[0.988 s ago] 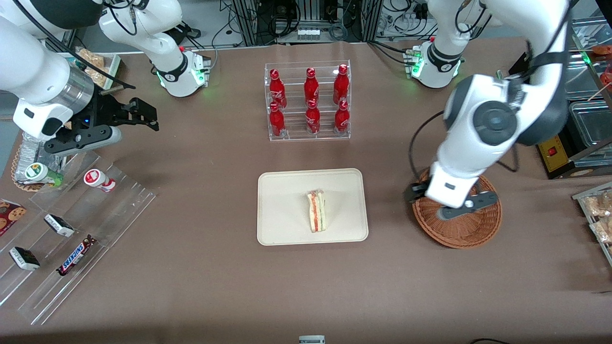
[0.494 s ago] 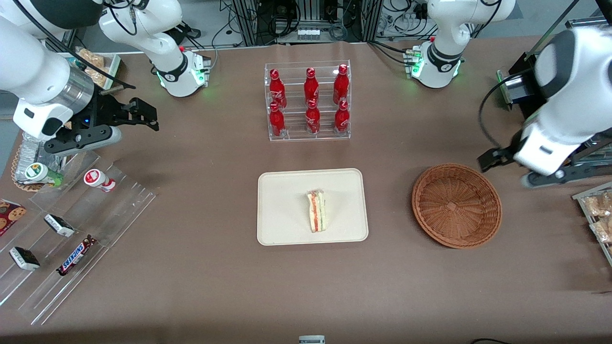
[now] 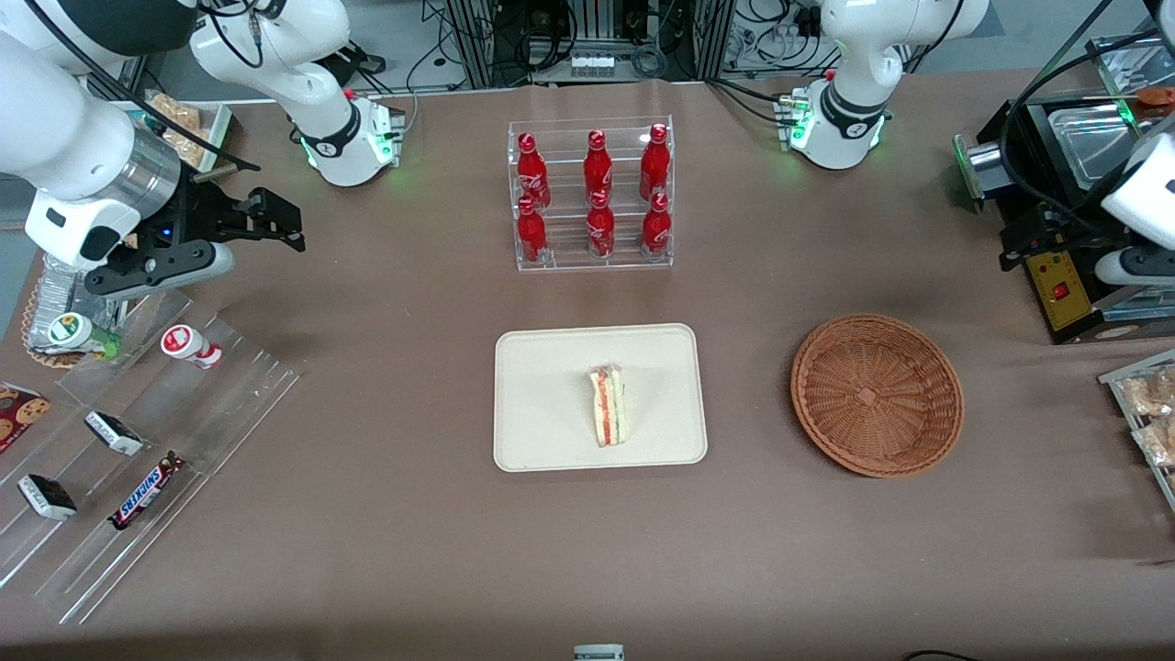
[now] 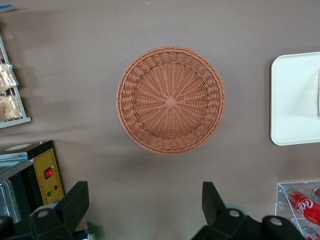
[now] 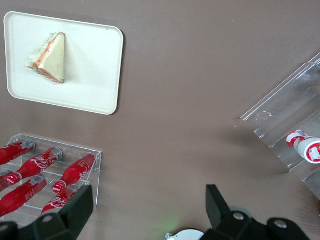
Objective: Place sandwich from basket to tray
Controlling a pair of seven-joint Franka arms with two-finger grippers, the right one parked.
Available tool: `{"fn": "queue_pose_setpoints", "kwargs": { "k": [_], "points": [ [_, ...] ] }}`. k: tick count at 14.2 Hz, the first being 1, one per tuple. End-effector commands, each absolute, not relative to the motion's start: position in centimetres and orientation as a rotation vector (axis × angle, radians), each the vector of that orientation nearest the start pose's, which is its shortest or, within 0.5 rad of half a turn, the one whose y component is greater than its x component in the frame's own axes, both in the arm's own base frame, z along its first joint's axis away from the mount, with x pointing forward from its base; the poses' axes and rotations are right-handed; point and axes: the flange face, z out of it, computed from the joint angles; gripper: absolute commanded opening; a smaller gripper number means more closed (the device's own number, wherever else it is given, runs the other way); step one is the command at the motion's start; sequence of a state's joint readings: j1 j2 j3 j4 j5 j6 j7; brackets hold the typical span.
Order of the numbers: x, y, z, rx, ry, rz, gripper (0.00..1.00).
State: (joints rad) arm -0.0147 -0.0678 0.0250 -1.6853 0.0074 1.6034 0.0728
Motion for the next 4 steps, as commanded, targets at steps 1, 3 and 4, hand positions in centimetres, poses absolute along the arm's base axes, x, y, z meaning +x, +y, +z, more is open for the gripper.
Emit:
{"fn": "queue_pose_setpoints", "kwargs": {
  "k": [1,3,4],
  "points": [
    [53.73,0.45,61.00,-3.149,0.137,0.045,1.00],
    [53.69,0.44,60.83,-3.149,0.138,0.055,1.00],
    [53.66,0.36,60.74,-3.149,0.140,0.060,1.00]
  ]
}}
